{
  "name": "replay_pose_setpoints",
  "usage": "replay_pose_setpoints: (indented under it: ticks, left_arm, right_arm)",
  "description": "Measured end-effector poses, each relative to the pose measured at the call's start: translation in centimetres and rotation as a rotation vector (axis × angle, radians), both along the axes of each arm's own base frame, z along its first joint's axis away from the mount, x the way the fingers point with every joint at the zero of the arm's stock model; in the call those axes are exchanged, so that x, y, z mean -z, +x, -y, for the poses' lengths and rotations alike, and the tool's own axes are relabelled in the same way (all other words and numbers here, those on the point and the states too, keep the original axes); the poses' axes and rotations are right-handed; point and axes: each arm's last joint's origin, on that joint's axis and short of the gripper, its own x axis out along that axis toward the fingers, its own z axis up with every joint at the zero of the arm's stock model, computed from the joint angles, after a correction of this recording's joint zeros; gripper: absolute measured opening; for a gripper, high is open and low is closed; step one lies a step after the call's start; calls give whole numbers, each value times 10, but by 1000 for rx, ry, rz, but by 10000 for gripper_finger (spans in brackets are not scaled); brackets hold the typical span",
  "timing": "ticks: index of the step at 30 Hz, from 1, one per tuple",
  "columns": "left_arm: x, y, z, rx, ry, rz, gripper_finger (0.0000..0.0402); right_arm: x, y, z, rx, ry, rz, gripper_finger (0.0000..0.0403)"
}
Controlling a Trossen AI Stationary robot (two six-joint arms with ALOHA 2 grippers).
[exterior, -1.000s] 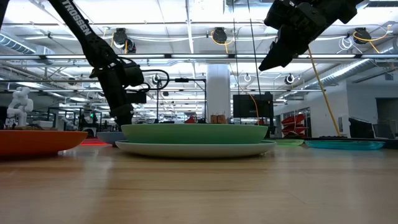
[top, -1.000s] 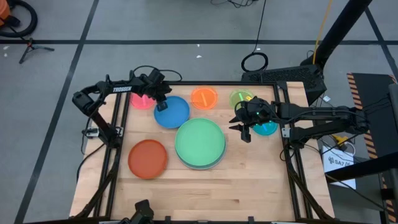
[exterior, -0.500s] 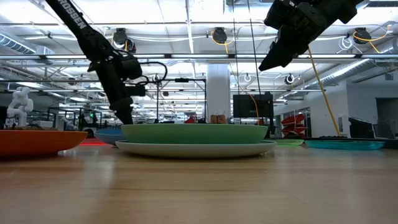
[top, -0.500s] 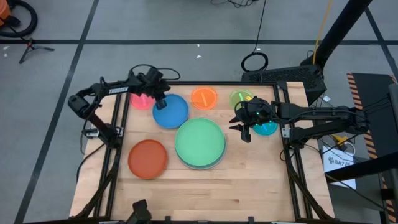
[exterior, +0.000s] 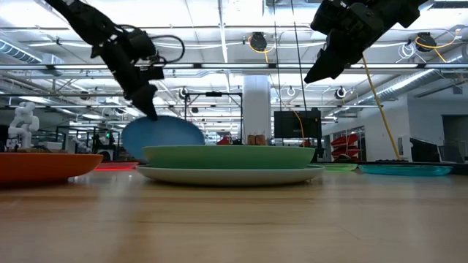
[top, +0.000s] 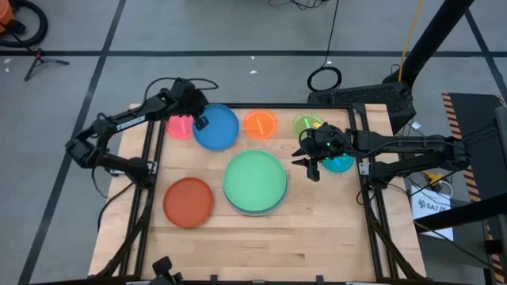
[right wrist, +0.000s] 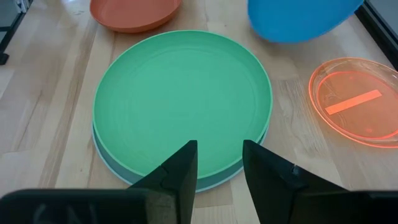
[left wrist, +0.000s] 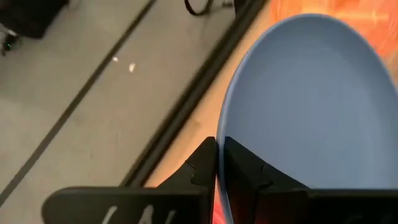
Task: Stack plastic plates
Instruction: Stack the dark blue plate on top of the green plate
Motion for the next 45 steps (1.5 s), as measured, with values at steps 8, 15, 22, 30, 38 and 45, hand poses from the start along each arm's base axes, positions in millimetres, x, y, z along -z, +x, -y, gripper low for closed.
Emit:
replay_pose_setpoints:
  ticks: [8, 15, 22, 30, 38, 45]
  left_arm:
    - [-29, -2, 24, 33, 12, 161, 29]
    - [-37, 13, 49, 104, -159, 329, 29]
    - [-40, 42, 88, 188, -246, 388, 29]
    - [-41, 66, 130, 204, -227, 408, 30]
    - [-34, 81, 156, 174, -190, 389, 30]
    - [-18, 95, 159, 148, -207, 358, 30]
  right_arm:
    - [0, 0, 0, 0, 0, 0, 121]
    - [0, 0, 0, 0, 0, 0, 121]
    - [0, 0, 0, 0, 0, 0, 121]
    - [1, -1, 0, 1, 3, -10, 121]
    - [1, -1, 0, 6, 10, -13, 121]
    - [1, -1, 0, 11, 18, -16, 121]
